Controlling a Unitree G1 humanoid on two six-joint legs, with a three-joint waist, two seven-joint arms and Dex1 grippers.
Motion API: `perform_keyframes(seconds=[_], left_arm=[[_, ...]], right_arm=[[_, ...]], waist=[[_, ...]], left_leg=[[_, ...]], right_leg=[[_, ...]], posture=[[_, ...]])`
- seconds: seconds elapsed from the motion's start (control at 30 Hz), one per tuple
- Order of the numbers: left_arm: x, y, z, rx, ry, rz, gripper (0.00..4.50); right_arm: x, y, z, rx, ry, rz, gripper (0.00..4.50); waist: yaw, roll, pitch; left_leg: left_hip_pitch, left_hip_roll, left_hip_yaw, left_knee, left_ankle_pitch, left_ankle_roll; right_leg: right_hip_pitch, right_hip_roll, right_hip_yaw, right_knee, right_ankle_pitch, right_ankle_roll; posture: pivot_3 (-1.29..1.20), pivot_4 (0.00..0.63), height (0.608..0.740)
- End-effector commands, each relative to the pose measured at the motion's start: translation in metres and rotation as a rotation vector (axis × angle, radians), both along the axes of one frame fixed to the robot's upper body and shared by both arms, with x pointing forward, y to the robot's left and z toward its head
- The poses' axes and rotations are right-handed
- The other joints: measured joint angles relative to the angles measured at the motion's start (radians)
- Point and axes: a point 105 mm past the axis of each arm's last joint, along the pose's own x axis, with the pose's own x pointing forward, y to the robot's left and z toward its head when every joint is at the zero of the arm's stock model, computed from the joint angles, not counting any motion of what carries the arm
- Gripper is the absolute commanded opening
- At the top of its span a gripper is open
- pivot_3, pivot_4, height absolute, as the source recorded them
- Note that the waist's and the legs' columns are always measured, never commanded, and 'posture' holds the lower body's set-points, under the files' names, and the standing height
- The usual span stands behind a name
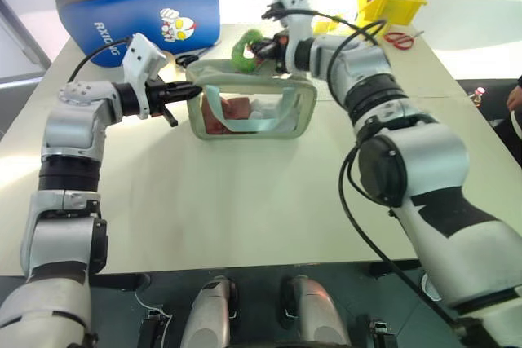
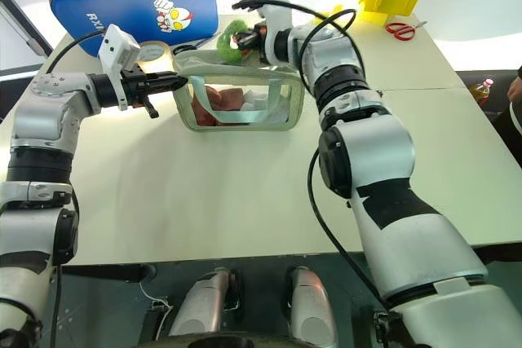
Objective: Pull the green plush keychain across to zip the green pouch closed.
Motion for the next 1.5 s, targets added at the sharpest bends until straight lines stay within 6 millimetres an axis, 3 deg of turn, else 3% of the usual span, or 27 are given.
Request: perform_keyframes(seconds=[0.03,0.2,0.37,0.43,0.57,0.77,0.87,0.97,1.13,1.23,1.43,1.47,1.5], left_arm=[[-0.004,0.000,0.007,-0.004,-0.027,-0.011,0.00],[-0.002,-0.003,0.005,-0.004,-0.022,-0.017,0.00],[0.000,-0.007,0.007,-0.003,-0.026,-0.028,0.00],[-0.001,-0.008,0.008,-0.002,-0.025,-0.031,0.00],[-0.001,-0.008,0.008,0.002,-0.024,-0.037,0.00],[0.001,-0.013,0.007,0.005,-0.022,-0.048,0.00],[0.001,-0.014,0.007,0.006,-0.022,-0.052,0.00],[0.001,-0.014,0.008,0.006,-0.024,-0.053,0.00],[0.001,-0.012,0.008,0.008,-0.028,-0.049,0.00],[0.001,-0.010,0.009,0.011,-0.030,-0.042,0.00],[0.001,-0.008,0.010,0.014,-0.033,-0.035,0.00],[0.001,-0.007,0.010,0.015,-0.033,-0.033,0.00],[0.001,-0.007,0.010,0.015,-0.033,-0.032,0.00]], right_arm=[[-0.004,-0.020,0.041,-0.028,-0.152,-0.020,0.06],[0.003,-0.062,0.042,-0.080,-0.205,-0.165,0.06],[0.011,-0.127,0.033,-0.224,-0.301,-0.423,0.06],[0.012,-0.145,0.024,-0.255,-0.299,-0.485,0.06],[0.012,-0.168,-0.014,-0.356,-0.292,-0.569,0.06],[0.008,-0.141,-0.126,-0.238,-0.026,-0.544,0.06],[0.003,-0.116,-0.157,-0.150,0.077,-0.510,0.06],[0.000,-0.097,-0.172,-0.119,0.130,-0.471,0.06],[0.002,-0.099,-0.159,-0.068,0.131,-0.462,0.06],[0.001,-0.104,-0.128,0.011,0.122,-0.381,0.99],[-0.016,-0.124,-0.066,-0.102,0.018,-0.230,4.09],[-0.022,-0.130,-0.059,-0.145,0.007,-0.195,4.44],[-0.028,-0.135,-0.053,-0.185,0.000,-0.164,4.44]], waist=[[-0.001,0.000,0.000],[0.000,0.000,0.000],[0.004,0.000,0.000],[0.001,0.000,0.000],[-0.004,0.000,0.000],[-0.007,0.000,0.000],[-0.008,0.000,0.000],[-0.008,0.000,0.000],[-0.020,0.000,0.000],[-0.020,0.000,0.000],[-0.020,0.001,0.000],[-0.021,0.001,0.000],[-0.020,0.001,0.000]], left_leg=[[0.000,0.000,0.000,0.000,0.000,0.000],[0.000,0.000,0.000,0.000,0.000,0.000],[0.000,0.000,0.000,0.000,0.000,0.000],[0.000,0.000,0.001,0.000,0.000,0.000],[0.000,0.000,0.001,-0.001,0.000,0.000],[0.001,0.001,0.002,-0.001,0.001,-0.001],[0.002,0.001,0.001,-0.001,0.001,-0.002],[0.002,0.001,0.001,-0.001,0.001,-0.002],[0.002,0.002,0.000,-0.001,0.001,-0.001],[0.002,0.001,0.000,-0.001,0.001,-0.001],[0.001,0.001,0.000,-0.001,0.001,-0.001],[0.001,0.001,0.000,-0.001,0.001,-0.001],[0.001,0.001,0.000,-0.001,0.001,-0.001]], right_leg=[[0.000,0.000,0.000,0.000,0.000,0.000],[0.000,0.000,0.000,0.000,0.000,0.000],[0.000,0.000,0.000,0.000,0.000,0.000],[0.000,0.000,0.000,-0.001,0.000,0.000],[-0.001,0.000,0.000,0.000,0.000,0.000],[0.000,0.001,0.000,0.001,0.000,0.000],[0.000,0.001,0.000,0.001,0.000,0.000],[0.001,0.001,0.000,0.001,0.000,0.000],[0.001,0.002,0.000,0.001,0.000,0.000],[0.001,0.001,0.000,0.001,0.000,0.000],[0.000,0.001,0.000,0.001,0.000,0.000],[0.000,0.001,0.000,0.001,0.000,0.000],[0.000,0.001,0.000,0.000,0.000,0.000]], posture=[[0.00,0.150,0.740],[0.00,0.150,0.740],[0.00,0.150,0.740],[0.00,0.150,0.740],[0.00,0.150,0.740],[0.00,0.150,0.740],[0.00,0.150,0.740],[0.00,0.150,0.740],[0.00,0.150,0.740],[0.00,0.150,0.740],[0.00,0.150,0.740],[0.00,0.150,0.740],[0.00,0.150,0.740]])
